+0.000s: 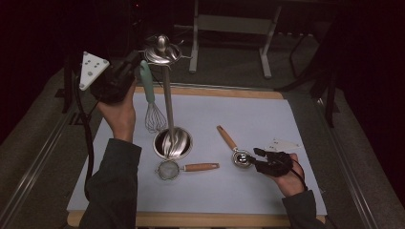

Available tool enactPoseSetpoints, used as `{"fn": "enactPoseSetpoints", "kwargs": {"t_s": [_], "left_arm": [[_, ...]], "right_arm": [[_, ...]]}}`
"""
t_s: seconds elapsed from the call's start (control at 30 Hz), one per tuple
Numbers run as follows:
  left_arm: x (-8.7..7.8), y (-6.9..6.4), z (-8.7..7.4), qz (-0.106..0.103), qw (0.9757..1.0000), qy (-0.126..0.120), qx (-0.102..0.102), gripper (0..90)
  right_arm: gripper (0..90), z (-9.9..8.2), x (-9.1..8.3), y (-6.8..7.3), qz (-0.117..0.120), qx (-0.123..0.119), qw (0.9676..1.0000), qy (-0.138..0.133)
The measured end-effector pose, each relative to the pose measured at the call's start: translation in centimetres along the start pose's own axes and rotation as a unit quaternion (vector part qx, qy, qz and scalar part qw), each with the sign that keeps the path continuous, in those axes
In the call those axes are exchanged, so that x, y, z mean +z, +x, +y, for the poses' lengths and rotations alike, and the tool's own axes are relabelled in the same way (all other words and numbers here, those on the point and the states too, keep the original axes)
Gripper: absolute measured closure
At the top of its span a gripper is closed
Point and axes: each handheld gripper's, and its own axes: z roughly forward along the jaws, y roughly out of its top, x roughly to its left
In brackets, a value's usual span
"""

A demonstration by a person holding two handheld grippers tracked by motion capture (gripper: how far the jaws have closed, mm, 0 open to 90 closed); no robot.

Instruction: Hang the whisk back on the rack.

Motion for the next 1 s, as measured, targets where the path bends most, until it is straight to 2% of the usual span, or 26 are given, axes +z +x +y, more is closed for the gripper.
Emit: {"fn": "enactPoseSetpoints", "kwargs": {"t_s": [0.1, 0.3, 0.43, 0.5, 0.67, 0.77, 1.0], "left_arm": [[-0.3, 0.0, 0.0, -0.001, 1.0000, 0.004, 0.004, 89.5], [-1.7, 0.5, -0.2, 0.005, 1.0000, -0.004, 0.006, 89.5], [-2.6, 1.0, -0.6, 0.011, 0.9999, 0.003, 0.010, 88.9], [-3.0, 1.0, -1.0, 0.017, 0.9997, 0.007, 0.019, 88.1], [-3.9, 1.2, -2.8, 0.021, 0.9989, 0.027, 0.032, 87.4], [-4.1, 1.6, -4.0, 0.026, 0.9983, 0.042, 0.030, 87.1], [-4.7, 2.2, -6.3, 0.041, 0.9970, 0.061, 0.026, 86.8]], "right_arm": [[56.9, 0.0, 0.0, 0.0, 0.000, 0.001, 1.0000, 0.000], [56.8, 0.0, 0.0, 0.0, -0.001, 0.002, 1.0000, 0.001], [56.8, -0.1, -0.1, -0.2, -0.002, 0.003, 1.0000, 0.002], [56.7, -0.1, 0.0, -0.2, -0.001, 0.003, 1.0000, 0.002], [56.6, -0.1, 0.2, 0.0, 0.001, 0.003, 1.0000, 0.003], [56.4, -0.1, 0.3, 0.0, 0.001, 0.002, 1.0000, 0.005], [56.3, -0.2, -0.1, -0.4, -0.004, 0.007, 1.0000, 0.001]]}}
